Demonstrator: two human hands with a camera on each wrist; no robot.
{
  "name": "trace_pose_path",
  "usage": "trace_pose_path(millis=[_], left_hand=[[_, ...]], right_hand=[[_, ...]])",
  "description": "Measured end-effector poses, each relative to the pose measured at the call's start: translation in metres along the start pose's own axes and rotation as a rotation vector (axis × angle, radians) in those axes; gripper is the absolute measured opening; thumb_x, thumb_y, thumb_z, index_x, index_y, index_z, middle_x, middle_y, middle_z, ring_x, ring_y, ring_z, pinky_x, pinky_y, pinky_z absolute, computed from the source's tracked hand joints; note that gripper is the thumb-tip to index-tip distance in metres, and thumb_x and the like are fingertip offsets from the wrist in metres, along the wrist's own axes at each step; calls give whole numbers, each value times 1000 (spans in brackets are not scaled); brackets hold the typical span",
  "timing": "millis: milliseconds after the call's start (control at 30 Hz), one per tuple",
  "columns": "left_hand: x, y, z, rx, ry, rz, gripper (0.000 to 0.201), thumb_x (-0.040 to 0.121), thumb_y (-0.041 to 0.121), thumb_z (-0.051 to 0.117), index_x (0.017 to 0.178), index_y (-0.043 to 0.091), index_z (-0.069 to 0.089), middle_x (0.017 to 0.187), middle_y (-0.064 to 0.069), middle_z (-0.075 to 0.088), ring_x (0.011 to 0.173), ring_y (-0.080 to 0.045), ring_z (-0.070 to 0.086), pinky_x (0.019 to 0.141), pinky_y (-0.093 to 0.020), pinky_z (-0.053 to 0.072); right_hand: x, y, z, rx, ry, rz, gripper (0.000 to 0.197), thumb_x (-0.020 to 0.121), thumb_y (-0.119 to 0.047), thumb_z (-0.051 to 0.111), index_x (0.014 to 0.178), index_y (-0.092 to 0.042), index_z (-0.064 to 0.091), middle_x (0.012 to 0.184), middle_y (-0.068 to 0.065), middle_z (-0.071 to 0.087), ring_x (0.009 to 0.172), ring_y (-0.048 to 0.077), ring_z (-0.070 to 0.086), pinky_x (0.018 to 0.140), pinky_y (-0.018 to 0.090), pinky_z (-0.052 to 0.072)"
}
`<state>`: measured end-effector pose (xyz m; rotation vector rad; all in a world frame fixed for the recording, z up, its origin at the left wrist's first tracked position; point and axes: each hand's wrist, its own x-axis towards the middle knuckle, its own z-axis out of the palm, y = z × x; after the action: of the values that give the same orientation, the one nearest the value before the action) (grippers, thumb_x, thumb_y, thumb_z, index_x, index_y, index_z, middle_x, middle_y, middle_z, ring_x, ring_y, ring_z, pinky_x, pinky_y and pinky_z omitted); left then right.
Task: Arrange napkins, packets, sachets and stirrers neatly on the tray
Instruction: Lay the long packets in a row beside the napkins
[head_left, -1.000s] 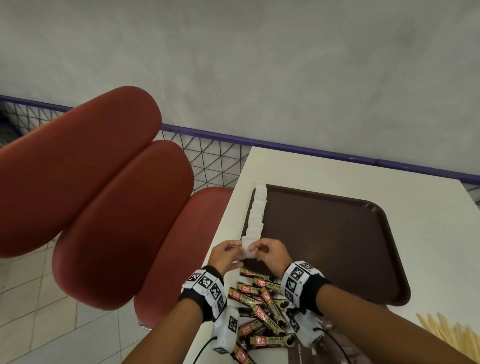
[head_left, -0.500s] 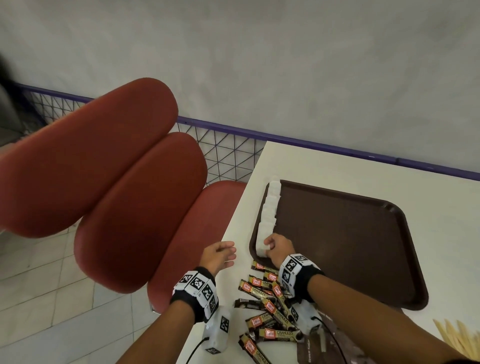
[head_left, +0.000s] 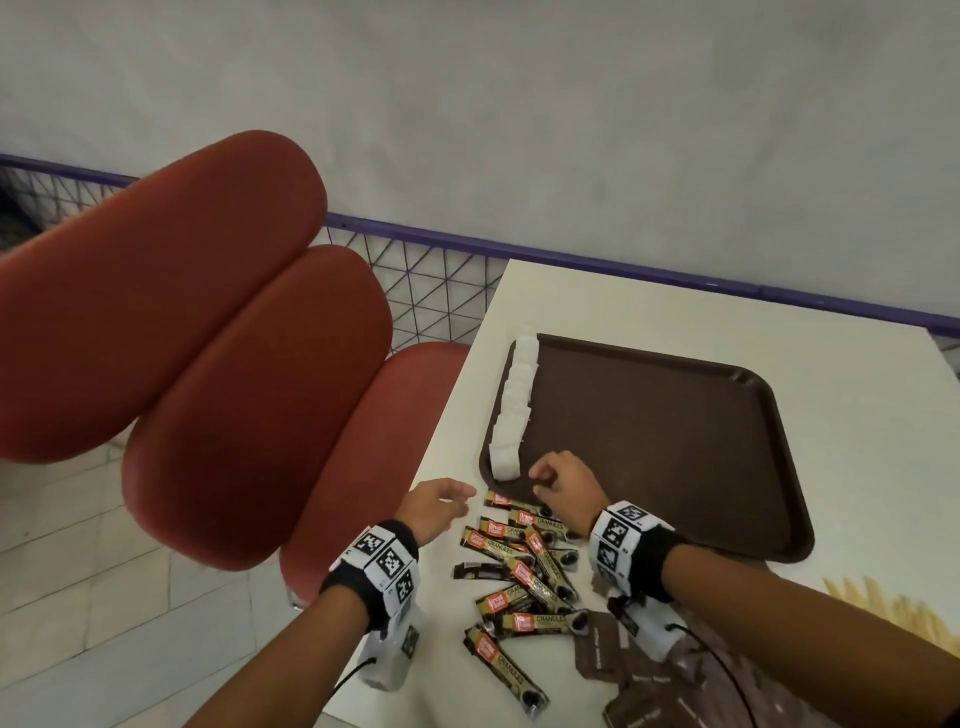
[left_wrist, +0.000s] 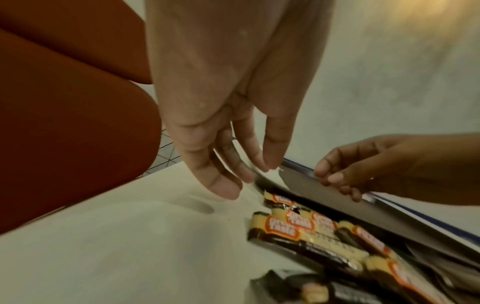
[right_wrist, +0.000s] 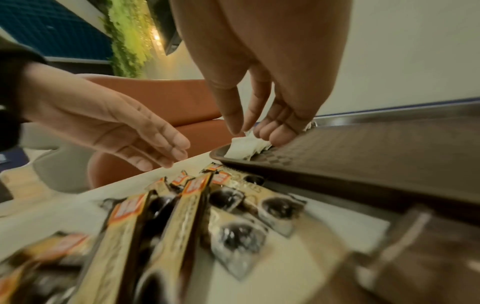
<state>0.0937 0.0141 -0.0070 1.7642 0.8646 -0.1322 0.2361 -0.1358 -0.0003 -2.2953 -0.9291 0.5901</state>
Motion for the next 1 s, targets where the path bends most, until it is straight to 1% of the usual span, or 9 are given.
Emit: trace_pose_path(millis=[67, 167, 267, 433, 533, 733, 800, 867, 1000], left_hand=[[0, 1, 8, 194, -22, 32, 30, 89, 9, 56, 118, 14, 62, 116, -3, 58, 109, -20, 56, 89, -26, 43], [-1, 4, 24, 363, -34, 51, 42, 89, 18, 59, 131, 13, 54, 129, -9, 56, 117, -22, 54, 93, -23, 41], [0, 3, 39, 525, -18, 54, 50, 91, 28, 55, 138, 18, 45, 133, -14, 48, 123, -28, 47, 104, -33, 39], [-7, 0, 47, 690, 42, 148, 49, 94, 29, 49, 141, 21, 38, 134, -9, 41, 127, -25, 37, 106, -32, 35], [-12, -3, 45, 680, 46, 166, 46, 94, 28, 50, 139, 23, 41, 132, -7, 42, 125, -23, 39, 104, -32, 38], [-29, -7, 24, 554, -54, 200, 42, 93, 27, 54, 134, 24, 45, 131, -5, 42, 117, -19, 48, 100, -27, 41], [-36, -9, 13, 526, -84, 194, 49, 92, 29, 57, 137, 24, 41, 134, -4, 40, 117, -19, 49, 97, -25, 42], [-43, -13, 4, 524, -123, 155, 60, 88, 29, 62, 141, 24, 34, 137, -2, 37, 117, -18, 48, 94, -22, 42], [-49, -19, 2, 636, -213, 90, 78, 81, 22, 72, 144, 21, 27, 138, -4, 34, 121, -21, 47, 99, -28, 44]], right_hand=[[-16, 8, -8, -99, -52, -54, 16, 85, -8, 56, 97, -15, 63, 97, -2, 49, 100, 18, 49, 87, 24, 40], [-37, 19, -13, -328, -128, -93, 26, 90, -18, 51, 114, -16, 61, 114, 3, 53, 112, 20, 45, 96, 29, 38], [-54, 24, -11, -504, -178, -127, 40, 94, -33, 43, 132, -19, 48, 127, 3, 47, 119, 21, 39, 100, 32, 34], [-66, 23, -1, -652, -250, -112, 64, 92, -54, 37, 142, -15, 31, 135, 5, 40, 125, 24, 35, 104, 37, 30], [-70, 25, 4, -658, -275, -104, 71, 88, -58, 41, 142, -14, 30, 136, 6, 38, 125, 24, 34, 106, 37, 29], [-76, 23, 8, -492, -205, -135, 61, 87, -54, 48, 137, -20, 37, 134, 1, 39, 124, 19, 34, 107, 34, 30], [-76, 20, 6, -404, -195, -136, 66, 85, -57, 51, 138, -21, 35, 136, 1, 36, 125, 18, 32, 106, 32, 31], [-77, 17, 5, -340, -259, -134, 78, 81, -57, 57, 142, -20, 27, 141, 1, 30, 129, 19, 28, 108, 33, 29], [-71, 9, 11, -306, -391, -99, 90, 77, -41, 70, 146, -18, 17, 146, 4, 22, 136, 21, 19, 113, 34, 25]])
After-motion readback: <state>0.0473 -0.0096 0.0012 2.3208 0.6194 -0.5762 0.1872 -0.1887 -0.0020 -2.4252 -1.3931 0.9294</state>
